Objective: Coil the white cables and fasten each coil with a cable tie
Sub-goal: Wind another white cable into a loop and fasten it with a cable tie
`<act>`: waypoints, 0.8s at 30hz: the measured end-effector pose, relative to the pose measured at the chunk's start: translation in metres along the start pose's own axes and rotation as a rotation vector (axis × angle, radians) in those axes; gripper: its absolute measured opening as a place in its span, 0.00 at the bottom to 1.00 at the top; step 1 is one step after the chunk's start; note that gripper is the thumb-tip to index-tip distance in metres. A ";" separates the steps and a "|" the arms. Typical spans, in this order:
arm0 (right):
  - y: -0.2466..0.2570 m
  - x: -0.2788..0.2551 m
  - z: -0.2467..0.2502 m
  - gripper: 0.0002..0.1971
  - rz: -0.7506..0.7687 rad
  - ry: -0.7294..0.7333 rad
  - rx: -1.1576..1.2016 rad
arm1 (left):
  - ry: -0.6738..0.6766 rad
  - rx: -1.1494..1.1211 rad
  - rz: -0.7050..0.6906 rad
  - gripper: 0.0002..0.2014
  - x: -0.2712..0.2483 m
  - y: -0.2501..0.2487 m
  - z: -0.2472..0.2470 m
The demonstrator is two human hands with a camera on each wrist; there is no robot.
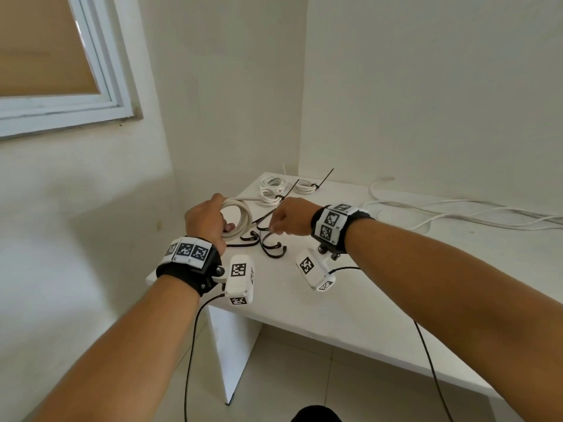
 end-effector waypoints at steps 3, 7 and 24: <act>-0.004 0.019 -0.021 0.09 -0.047 0.072 -0.199 | -0.004 -0.008 0.016 0.14 0.003 0.000 0.006; -0.008 0.032 -0.034 0.09 -0.083 0.137 -0.310 | 0.015 -0.016 0.035 0.13 0.006 0.004 0.009; -0.066 -0.032 0.026 0.14 -0.268 -0.200 -0.129 | 0.195 -0.010 0.083 0.16 -0.020 0.026 -0.046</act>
Point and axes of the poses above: each hand's wrist, its own x-axis towards the middle knuckle, its own z-axis out of the back of the hand, y = z × x, the point moved 2 cm from there along x, towards the middle knuckle, and after that the axes turned 15 degrees about z, right-handed, at the moved point
